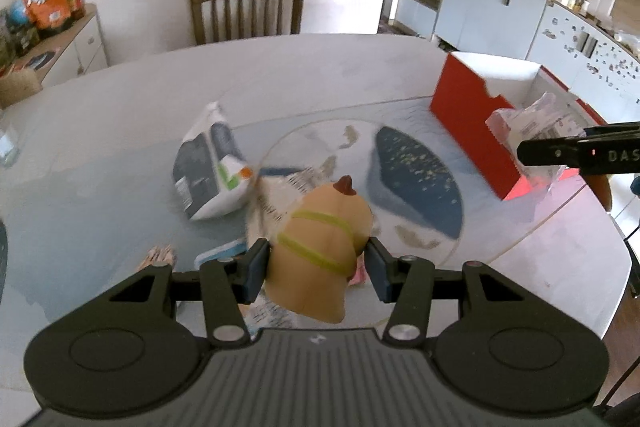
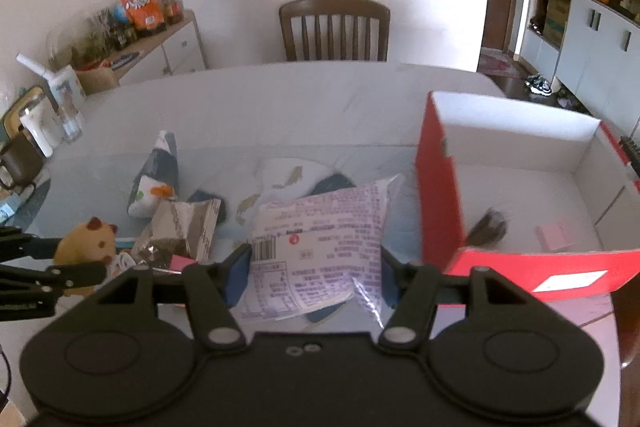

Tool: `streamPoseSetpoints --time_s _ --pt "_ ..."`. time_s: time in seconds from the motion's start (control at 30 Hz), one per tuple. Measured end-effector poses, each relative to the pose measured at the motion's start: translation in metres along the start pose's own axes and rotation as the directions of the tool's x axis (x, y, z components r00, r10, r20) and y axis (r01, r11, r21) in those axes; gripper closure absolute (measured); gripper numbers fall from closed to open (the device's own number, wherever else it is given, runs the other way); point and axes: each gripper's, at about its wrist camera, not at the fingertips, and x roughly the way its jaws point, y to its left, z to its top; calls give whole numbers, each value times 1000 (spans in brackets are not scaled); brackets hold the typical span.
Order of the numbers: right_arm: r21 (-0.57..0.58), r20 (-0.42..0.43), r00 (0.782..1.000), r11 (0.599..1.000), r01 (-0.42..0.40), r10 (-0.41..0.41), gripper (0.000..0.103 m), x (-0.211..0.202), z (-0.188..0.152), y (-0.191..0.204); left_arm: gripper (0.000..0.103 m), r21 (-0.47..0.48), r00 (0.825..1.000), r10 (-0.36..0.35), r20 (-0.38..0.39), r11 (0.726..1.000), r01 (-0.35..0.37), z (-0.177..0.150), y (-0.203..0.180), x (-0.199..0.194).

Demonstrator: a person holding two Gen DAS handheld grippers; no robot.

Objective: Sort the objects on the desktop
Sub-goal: 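Carry the yellow plush and clear snack bag into the red box with both tools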

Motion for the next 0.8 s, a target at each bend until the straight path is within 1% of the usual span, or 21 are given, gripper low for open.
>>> streamPoseSetpoints --time_s 0.33,0.8 --pt "33 43 998 998 46 -47 41 -36 4 -54 52 56 999 -27 28 998 25 26 -49 4" --pt "66 61 994 994 82 -86 41 -51 4 -136 52 135 996 -82 44 988 76 62 -144 34"
